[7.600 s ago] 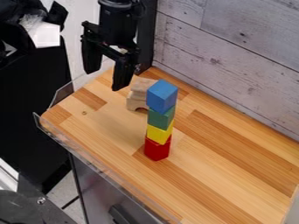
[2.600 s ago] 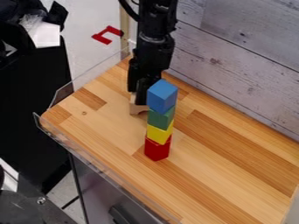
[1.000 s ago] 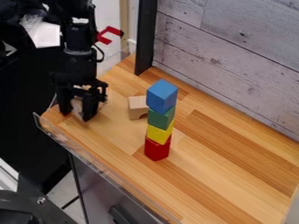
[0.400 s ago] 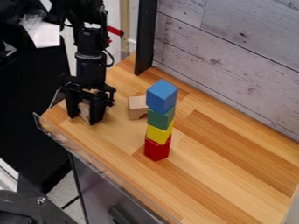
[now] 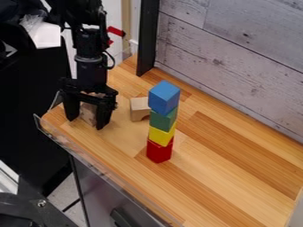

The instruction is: Déplacez le bloc rectangulaire vers la gauche du table

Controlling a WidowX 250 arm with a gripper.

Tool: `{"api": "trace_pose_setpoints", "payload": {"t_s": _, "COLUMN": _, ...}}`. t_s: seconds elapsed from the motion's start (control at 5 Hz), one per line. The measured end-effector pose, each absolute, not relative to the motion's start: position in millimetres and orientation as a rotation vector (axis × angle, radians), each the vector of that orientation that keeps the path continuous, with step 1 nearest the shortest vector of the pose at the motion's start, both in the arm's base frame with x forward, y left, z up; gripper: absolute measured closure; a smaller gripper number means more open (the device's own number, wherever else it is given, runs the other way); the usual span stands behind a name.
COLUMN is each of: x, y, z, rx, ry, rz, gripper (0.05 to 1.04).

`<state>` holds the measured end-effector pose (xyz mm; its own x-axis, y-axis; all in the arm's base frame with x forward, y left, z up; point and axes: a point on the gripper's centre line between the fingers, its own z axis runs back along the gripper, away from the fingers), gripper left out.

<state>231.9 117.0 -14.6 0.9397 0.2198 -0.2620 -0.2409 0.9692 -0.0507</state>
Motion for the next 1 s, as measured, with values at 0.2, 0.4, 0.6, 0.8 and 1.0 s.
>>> {"api": "trace_pose_setpoints", "payload": {"t_s": 0.2, "x": 227, "y": 116, "z": 33, "rx": -0.016, "ry": 0.125, "rz": 0.21, "gripper": 0.087}}
{"api": "trace_pose_setpoints", "payload": {"t_s": 0.4, "x": 218, "y": 112, "z": 61, "rx": 0.024, "ry": 0.03, "rz": 0.172, "gripper": 0.087}}
{"api": "trace_pose_setpoints", "payload": {"t_s": 0.6, "x": 213, "y": 104, "z": 66, "rx": -0.034, "ry": -0.034, "rz": 0.054, "gripper": 0.087}}
{"api": "trace_pose_setpoints", "payload": {"t_s": 0.8, "x": 211, "y": 94, "z": 66, "rx": -0.105, "ry": -0.079, "rz": 0.002, "gripper": 0.087}}
{"api": "trace_pose_setpoints", "payload": {"t_s": 1.0, "x": 214, "y": 83, "z": 66, "rx": -0.108, "ry": -0.062, "rz": -0.018, "gripper": 0.087}}
